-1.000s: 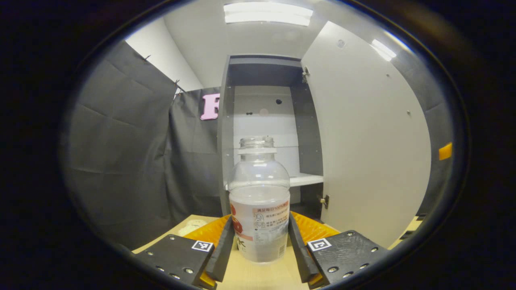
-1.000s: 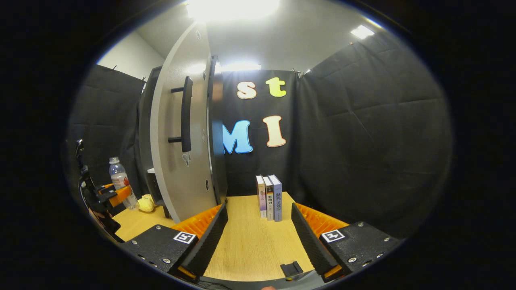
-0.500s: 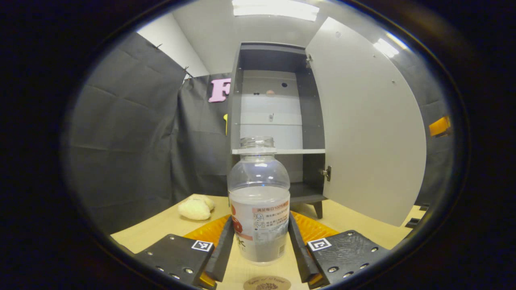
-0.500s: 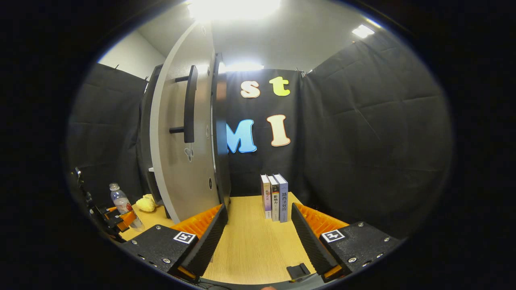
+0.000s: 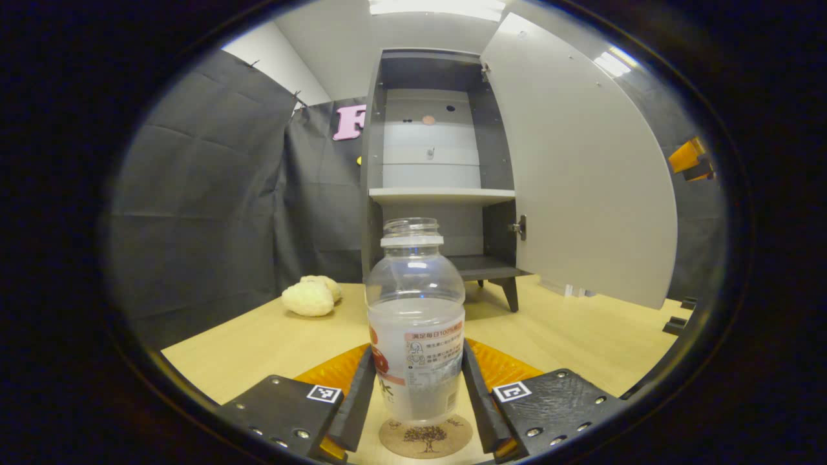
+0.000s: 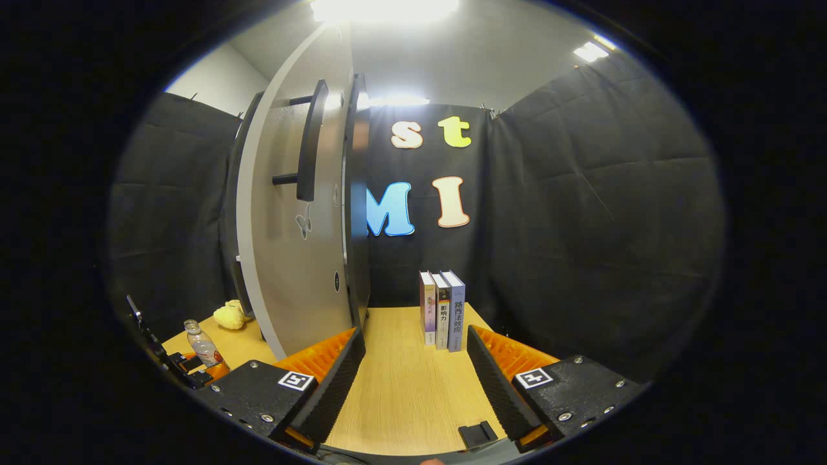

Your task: Open the cabinet door with the right hand, grasp the bottle in the cabinet with the left hand and place it on the coaster, then close the cabinet door with the right hand.

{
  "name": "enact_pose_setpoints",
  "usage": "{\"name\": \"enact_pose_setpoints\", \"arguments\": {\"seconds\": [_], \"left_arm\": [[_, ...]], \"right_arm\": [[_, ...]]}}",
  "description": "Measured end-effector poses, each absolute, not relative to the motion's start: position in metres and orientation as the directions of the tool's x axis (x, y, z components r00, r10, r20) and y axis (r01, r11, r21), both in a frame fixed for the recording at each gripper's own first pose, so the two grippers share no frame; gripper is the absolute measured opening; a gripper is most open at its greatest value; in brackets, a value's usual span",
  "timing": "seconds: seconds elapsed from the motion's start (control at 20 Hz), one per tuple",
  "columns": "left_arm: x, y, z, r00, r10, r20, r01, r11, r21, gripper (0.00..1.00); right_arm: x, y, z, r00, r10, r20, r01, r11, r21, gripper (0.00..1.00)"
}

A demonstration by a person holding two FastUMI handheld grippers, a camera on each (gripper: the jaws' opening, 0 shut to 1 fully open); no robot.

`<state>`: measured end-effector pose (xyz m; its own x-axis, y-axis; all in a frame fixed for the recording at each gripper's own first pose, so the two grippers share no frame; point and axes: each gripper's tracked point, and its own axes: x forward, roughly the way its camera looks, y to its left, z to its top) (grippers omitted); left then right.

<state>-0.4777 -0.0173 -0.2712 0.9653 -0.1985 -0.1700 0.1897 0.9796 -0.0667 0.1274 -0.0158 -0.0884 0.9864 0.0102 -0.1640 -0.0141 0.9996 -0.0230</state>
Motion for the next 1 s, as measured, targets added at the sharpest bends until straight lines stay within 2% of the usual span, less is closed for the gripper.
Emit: {"name": "enact_pose_setpoints", "arguments": {"seconds": [0.1,0.15,0.2,0.25,0.3,0.35,0.4,0.45,0.6,0.85,0.95,1.0], "left_arm": [[-0.481,-0.021,-0.286,0.961,-0.199,-0.193,0.189,0.980,-0.066,0.70],[-0.482,-0.023,-0.294,0.957,-0.205,-0.205,0.194,0.978,-0.070,0.74],[-0.486,-0.025,-0.300,0.954,-0.201,-0.220,0.190,0.979,-0.071,0.70],[-0.487,-0.026,-0.299,0.959,-0.200,-0.202,0.191,0.980,-0.065,0.70],[-0.490,-0.027,-0.297,0.959,-0.199,-0.200,0.192,0.980,-0.057,0.75],[-0.491,-0.026,-0.297,0.960,-0.196,-0.201,0.189,0.980,-0.055,0.71],[-0.493,-0.026,-0.296,0.960,-0.193,-0.201,0.186,0.981,-0.054,0.75],[-0.492,-0.025,-0.296,0.960,-0.188,-0.206,0.180,0.982,-0.054,0.71],[-0.493,-0.021,-0.297,0.960,-0.158,-0.230,0.152,0.987,-0.041,0.75],[-0.500,-0.020,-0.262,0.968,-0.146,-0.203,0.146,0.989,-0.014,0.77],[-0.508,-0.024,-0.241,0.970,-0.149,-0.194,0.150,0.989,-0.011,0.74],[-0.513,-0.023,-0.227,0.971,-0.147,-0.188,0.148,0.989,-0.012,0.77]], "right_arm": [[0.129,-0.014,-0.092,0.985,0.012,-0.170,-0.019,0.999,-0.038,0.97],[0.130,-0.011,-0.095,0.984,0.020,-0.177,-0.026,0.999,-0.035,0.97],[0.130,-0.008,-0.097,0.982,0.031,-0.186,-0.037,0.999,-0.029,0.98],[0.132,-0.006,-0.099,0.981,0.038,-0.191,-0.045,0.999,-0.028,0.97],[0.133,-0.003,-0.101,0.979,0.044,-0.198,-0.052,0.998,-0.033,0.97],[0.134,-0.001,-0.101,0.979,0.050,-0.200,-0.059,0.997,-0.040,0.97],[0.136,0.002,-0.098,0.979,0.055,-0.197,-0.065,0.997,-0.045,0.97],[0.136,0.004,-0.097,0.980,0.059,-0.192,-0.069,0.997,-0.045,0.98],[0.135,0.006,-0.092,0.981,0.065,-0.183,-0.074,0.996,-0.045,0.97],[0.136,0.006,-0.079,0.980,0.089,-0.179,-0.091,0.996,0.001,0.97],[0.138,0.003,-0.059,0.984,0.094,-0.151,-0.092,0.996,0.015,0.98],[0.138,0.001,-0.048,0.987,0.093,-0.129,-0.092,0.996,0.019,0.97]]}}
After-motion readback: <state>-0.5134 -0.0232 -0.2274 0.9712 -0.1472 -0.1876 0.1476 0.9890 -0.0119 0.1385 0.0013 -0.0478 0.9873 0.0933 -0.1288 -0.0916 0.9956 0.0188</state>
